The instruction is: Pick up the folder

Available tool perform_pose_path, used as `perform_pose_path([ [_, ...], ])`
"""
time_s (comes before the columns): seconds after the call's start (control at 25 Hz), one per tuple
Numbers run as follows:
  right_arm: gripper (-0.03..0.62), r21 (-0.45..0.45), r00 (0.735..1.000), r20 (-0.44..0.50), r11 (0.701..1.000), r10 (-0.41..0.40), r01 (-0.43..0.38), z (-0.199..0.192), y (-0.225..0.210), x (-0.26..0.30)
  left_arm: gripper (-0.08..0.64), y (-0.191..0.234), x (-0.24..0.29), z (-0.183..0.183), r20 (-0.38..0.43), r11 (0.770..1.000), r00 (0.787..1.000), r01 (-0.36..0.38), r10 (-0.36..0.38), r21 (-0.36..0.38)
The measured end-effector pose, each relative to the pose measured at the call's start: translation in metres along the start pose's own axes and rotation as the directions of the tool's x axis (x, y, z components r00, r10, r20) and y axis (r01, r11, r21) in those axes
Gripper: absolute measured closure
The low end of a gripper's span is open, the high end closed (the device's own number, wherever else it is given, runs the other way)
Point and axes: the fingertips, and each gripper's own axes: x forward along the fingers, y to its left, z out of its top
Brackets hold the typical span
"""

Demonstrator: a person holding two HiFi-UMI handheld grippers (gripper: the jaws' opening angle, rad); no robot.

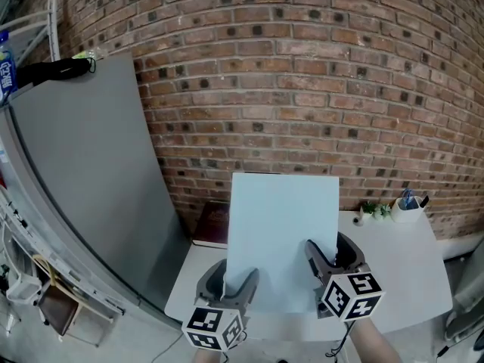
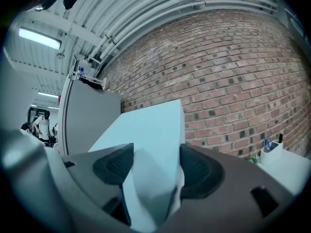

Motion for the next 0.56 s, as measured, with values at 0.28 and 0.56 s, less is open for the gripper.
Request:
perform_pose_path([
  [0.28, 0.291, -0.001, 1.000, 0.010, 1.000, 0.009, -0.009, 0.0011, -0.0001, 0.0018, 0.265, 0.0005, 0.0007, 0.0005, 0.004, 1.000, 1.000, -0.006, 0.006, 0.001],
  [0.56, 0.291, -0.003, 1.000, 0.009, 1.000, 0.008, -0.008, 0.0017, -0.0003, -0.0007, 0.265, -0.0016, -0.0004, 0.0005, 0.002, 1.000, 1.000, -0.006, 0.006, -0.003],
])
